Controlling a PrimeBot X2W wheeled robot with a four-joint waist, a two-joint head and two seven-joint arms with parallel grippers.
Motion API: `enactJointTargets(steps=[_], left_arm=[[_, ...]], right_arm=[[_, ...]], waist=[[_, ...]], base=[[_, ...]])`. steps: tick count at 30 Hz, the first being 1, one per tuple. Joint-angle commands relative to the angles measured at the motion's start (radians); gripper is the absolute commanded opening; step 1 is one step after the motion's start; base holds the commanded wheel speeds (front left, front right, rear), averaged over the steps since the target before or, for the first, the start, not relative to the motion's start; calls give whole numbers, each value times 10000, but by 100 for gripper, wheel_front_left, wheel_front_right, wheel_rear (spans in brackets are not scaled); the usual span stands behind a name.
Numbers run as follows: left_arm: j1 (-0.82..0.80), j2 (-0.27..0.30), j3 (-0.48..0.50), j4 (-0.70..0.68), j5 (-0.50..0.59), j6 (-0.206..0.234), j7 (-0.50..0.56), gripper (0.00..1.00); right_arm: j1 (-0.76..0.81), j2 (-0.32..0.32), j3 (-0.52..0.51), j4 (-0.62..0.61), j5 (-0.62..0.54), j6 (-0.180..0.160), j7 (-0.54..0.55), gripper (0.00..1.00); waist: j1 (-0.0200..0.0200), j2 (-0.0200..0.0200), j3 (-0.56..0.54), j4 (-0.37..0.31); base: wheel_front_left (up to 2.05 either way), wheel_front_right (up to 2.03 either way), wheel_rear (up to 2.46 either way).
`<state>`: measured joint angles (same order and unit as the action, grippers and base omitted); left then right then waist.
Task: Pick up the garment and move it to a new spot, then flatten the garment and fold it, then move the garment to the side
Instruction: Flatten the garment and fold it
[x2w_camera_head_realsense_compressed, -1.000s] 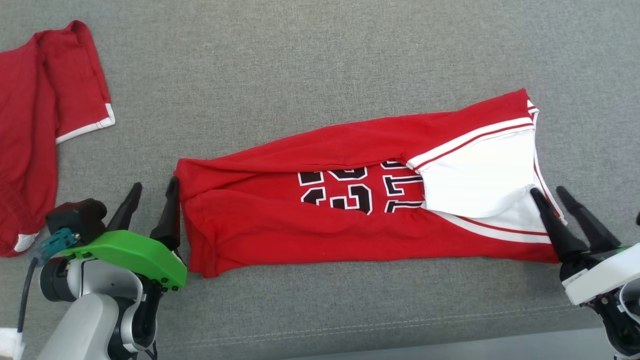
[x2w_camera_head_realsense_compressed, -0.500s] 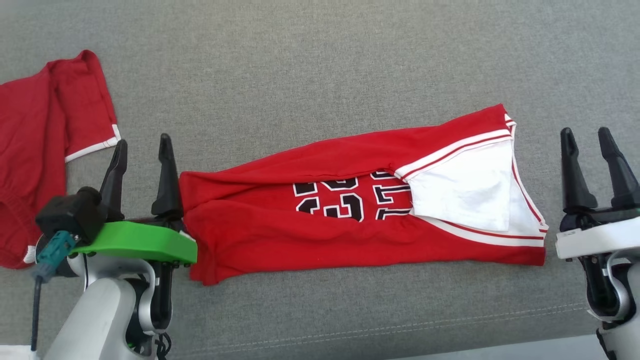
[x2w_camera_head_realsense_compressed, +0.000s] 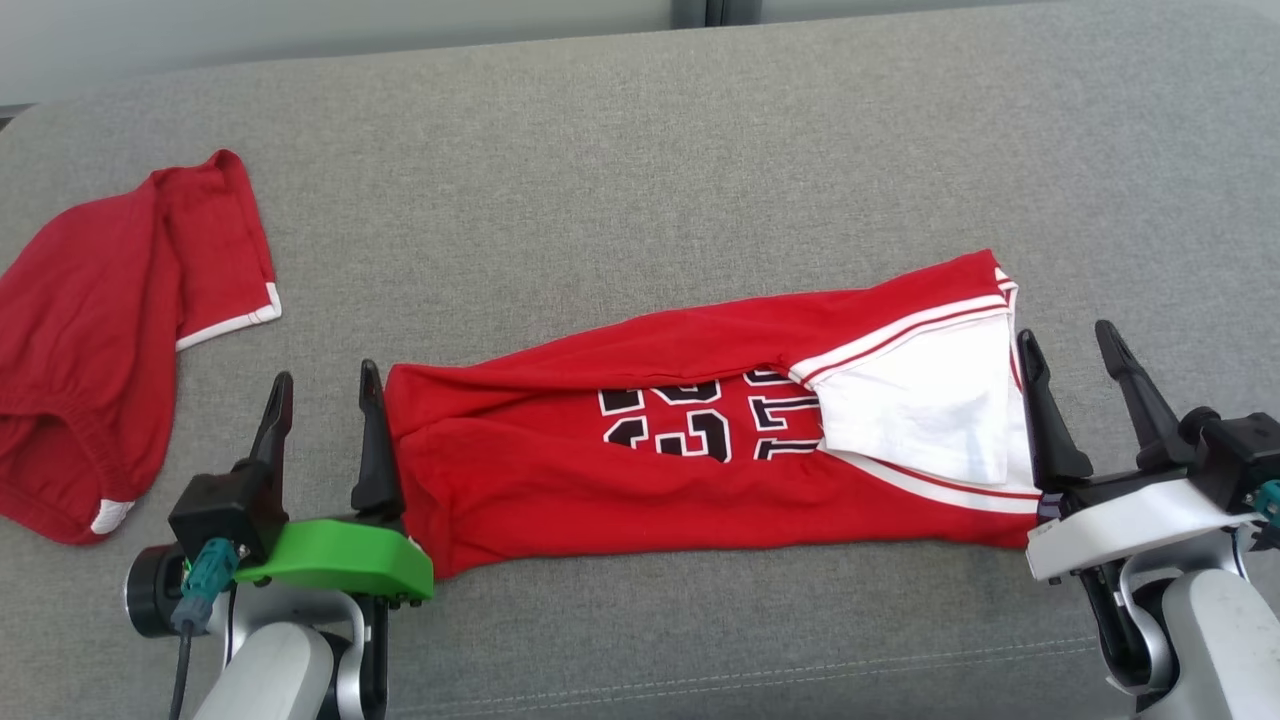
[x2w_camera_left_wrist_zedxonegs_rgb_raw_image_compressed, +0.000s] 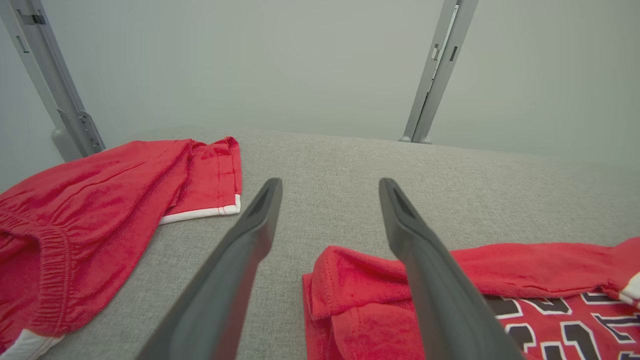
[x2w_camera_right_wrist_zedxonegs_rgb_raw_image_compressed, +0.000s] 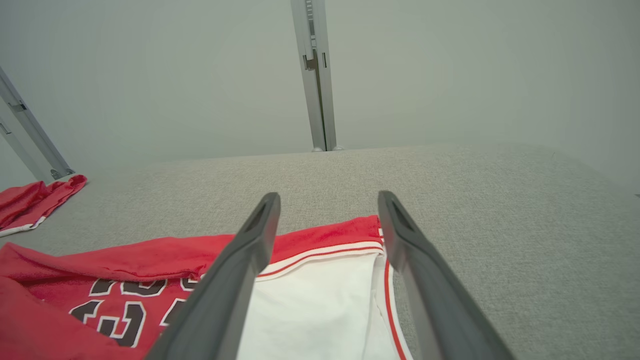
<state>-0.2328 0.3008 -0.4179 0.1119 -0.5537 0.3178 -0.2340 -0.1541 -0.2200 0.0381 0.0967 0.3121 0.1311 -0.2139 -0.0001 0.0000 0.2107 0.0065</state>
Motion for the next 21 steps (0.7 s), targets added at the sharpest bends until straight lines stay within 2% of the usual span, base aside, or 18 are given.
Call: enactJointTargets(steps=[1, 7, 15, 21], left_arm=[[296, -64, 99, 41, -44, 17, -119, 100], [863, -327, 205, 258, -33, -71, -259, 100], [581, -417, 126, 407, 139, -199, -289, 100], [274, -537, 35, 499, 131, -314, -296, 100]], right_arm=[[215, 80, -38, 69, 5, -6, 47, 100], [562, 135, -151, 136, -171, -6, 217, 100], [434, 45, -148, 314, -205, -7, 444, 100], [-191, -145, -182, 1525, -425, -7, 536, 100]], waist=[[1, 0, -266, 63], [1, 0, -578, 228], [1, 0, -485, 354], [1, 0, 4, 519]], base=[[0, 0, 0], [0, 0, 0], [0, 0, 0], [0, 0, 0]])
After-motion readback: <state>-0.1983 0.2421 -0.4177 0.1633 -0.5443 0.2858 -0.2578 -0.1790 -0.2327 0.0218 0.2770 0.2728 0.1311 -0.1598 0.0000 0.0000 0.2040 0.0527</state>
